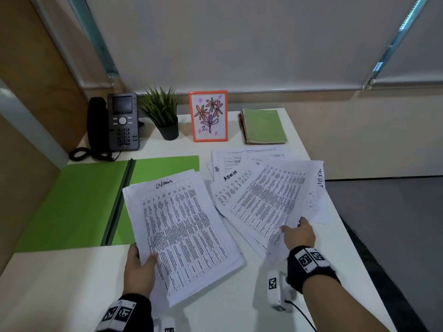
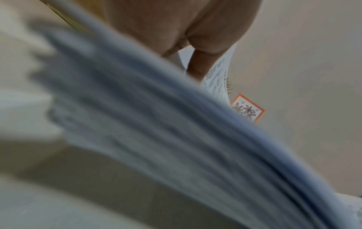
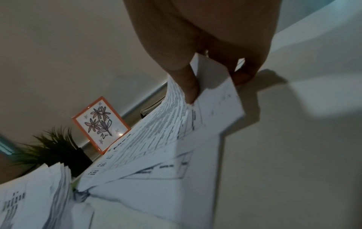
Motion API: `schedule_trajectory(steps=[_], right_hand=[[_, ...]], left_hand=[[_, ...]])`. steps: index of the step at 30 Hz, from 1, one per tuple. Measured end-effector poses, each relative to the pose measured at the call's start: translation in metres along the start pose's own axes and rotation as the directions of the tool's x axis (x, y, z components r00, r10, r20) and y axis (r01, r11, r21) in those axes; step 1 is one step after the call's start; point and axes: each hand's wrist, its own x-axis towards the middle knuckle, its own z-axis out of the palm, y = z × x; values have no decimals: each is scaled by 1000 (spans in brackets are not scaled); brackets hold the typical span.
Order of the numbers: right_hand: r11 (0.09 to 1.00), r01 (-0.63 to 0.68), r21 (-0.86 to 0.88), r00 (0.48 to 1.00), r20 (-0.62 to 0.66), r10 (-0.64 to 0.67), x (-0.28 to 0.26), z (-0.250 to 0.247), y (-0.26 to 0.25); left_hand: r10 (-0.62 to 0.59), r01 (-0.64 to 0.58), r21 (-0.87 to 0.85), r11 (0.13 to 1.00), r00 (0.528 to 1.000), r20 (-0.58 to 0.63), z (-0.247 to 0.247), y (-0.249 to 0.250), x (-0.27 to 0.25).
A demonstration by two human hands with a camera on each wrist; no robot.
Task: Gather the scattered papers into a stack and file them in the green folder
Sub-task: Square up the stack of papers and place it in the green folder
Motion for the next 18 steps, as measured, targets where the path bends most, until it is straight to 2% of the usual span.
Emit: schedule_trajectory(steps=[5, 10, 14, 18], right_hand=[[983, 57, 174, 997, -65, -46, -9, -14, 2], [916, 77, 393, 996, -78, -50, -18, -22, -9], [880, 57, 472, 996, 38, -85, -34, -11, -21], [916, 38, 398, 964, 226, -138, -65, 16, -18]], left_hand=[[-41, 40, -32, 999, 999, -26, -2, -2, -2], [-105, 104, -52, 993, 994, -17, 1, -11, -1], [-178, 178, -87, 980, 984, 6, 6, -14, -2], [-221, 222, -84, 972, 975, 17, 10, -15, -5]])
